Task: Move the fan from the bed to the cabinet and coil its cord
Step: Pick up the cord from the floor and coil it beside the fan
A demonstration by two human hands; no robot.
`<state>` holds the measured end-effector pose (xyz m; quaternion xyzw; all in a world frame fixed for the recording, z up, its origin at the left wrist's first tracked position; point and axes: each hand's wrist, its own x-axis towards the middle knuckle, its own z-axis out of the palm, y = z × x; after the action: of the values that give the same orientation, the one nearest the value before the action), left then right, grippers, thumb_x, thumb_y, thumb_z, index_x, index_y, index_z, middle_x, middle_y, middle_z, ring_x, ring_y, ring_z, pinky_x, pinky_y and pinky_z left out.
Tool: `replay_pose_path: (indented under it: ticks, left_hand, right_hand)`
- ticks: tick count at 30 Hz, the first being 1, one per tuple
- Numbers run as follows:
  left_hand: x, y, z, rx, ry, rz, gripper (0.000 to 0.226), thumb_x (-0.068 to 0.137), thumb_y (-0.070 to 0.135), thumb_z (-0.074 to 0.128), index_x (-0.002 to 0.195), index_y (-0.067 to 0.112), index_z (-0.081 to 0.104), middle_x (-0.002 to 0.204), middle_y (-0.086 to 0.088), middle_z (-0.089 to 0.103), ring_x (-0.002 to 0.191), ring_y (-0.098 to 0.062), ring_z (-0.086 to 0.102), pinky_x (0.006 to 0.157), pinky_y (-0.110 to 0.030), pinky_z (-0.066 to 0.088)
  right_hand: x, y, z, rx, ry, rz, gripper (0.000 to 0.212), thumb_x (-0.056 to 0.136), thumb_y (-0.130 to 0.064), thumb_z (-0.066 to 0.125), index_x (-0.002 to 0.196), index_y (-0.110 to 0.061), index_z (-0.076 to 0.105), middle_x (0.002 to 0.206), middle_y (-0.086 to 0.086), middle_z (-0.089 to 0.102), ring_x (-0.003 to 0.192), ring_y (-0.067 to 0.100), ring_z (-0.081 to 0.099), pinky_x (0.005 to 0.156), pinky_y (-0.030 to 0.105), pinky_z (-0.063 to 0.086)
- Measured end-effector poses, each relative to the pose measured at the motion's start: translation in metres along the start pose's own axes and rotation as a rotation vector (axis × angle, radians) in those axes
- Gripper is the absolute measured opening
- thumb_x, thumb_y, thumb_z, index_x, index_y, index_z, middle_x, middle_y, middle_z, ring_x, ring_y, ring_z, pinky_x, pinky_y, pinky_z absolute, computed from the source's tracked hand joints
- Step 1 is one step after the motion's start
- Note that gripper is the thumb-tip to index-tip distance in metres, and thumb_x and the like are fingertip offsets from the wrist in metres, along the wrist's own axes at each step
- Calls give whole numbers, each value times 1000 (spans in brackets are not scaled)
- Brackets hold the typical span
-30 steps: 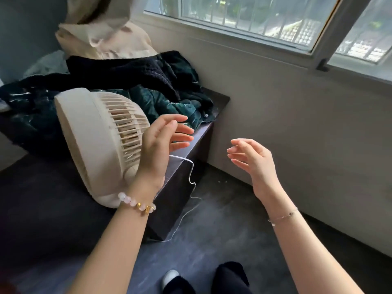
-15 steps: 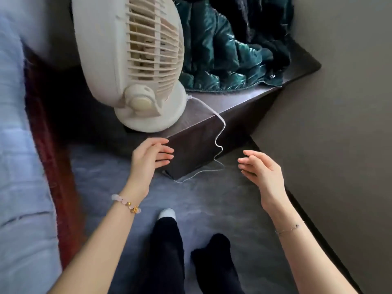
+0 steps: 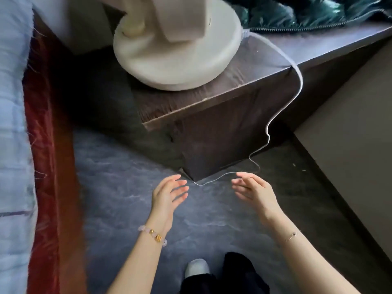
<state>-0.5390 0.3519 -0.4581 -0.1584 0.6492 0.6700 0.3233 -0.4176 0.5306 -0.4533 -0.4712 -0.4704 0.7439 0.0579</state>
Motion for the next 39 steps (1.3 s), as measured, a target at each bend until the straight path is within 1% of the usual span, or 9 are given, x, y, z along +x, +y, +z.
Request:
replay_pose_path:
  ticks: [7,11,14,17,21,25,29,32,39]
  left_hand:
    - [202,-193,-31,64,-31,-135,21,95,6,40,108,4,57,102,-14,64,86,-23,63,74,-30,50]
    - [302,-268,-34,-58,-66,-192,28,97,13,34,118,4,52,118,-15,57,105,-27,55,82,-38,48]
    - [355,-311,-32,-140,-90,-236,30,97,17,33,116,4,52,131,-17,53,122,-29,50,93,-42,42]
    - [375,-340,-24,-174,-101,-334,42,98,24,34,131,0,43,144,-18,42,134,-29,38,96,-44,38]
    - [376,-356,-9,-305,-109,-434,53,99,31,33,139,-3,31,148,-19,37,137,-29,34,104,-46,34]
    - [385,-357,9,-491,-92,-427,46,98,25,38,131,-8,40,137,-22,45,133,-30,39,104,-45,35]
    - [378,-358,9,-570,-30,-337,20,98,6,39,83,2,52,93,-14,56,90,-25,58,92,-47,42]
    - [335,-339,-6,-557,62,-239,21,98,7,40,84,1,54,88,-11,56,81,-19,58,81,-42,46]
    - [156,-238,-23,-420,91,-121,20,93,-2,45,94,14,57,61,-3,72,59,-10,70,53,-22,57]
  right_hand:
    - [206,182,12,-28,-83,102,16,95,-4,45,104,-4,58,74,10,59,60,17,52,59,25,38]
    - [308,263,8,31,-78,179,26,95,-4,40,112,0,58,101,21,65,86,28,61,81,33,48]
    - [362,310,5,72,-64,277,25,96,-6,38,106,6,57,139,30,45,103,39,58,101,41,39]
    - [393,340,3,83,-92,295,40,99,-12,34,135,4,39,145,24,41,132,35,43,106,39,36]
    - [415,347,10,211,-55,217,33,100,-18,37,129,-5,48,143,15,45,132,29,43,106,36,35]
    - [413,340,24,273,-60,197,26,100,-15,36,81,-12,53,121,15,55,128,28,48,100,35,39]
    - [384,332,15,361,-86,143,23,99,-12,39,85,-5,56,108,20,61,101,28,64,84,35,51]
    - [335,308,4,396,-108,153,19,96,-12,45,87,-4,59,83,15,72,69,16,73,63,26,61]
    - [155,218,-3,336,-80,188,17,94,-13,50,88,-5,63,69,5,75,67,12,72,64,20,59]
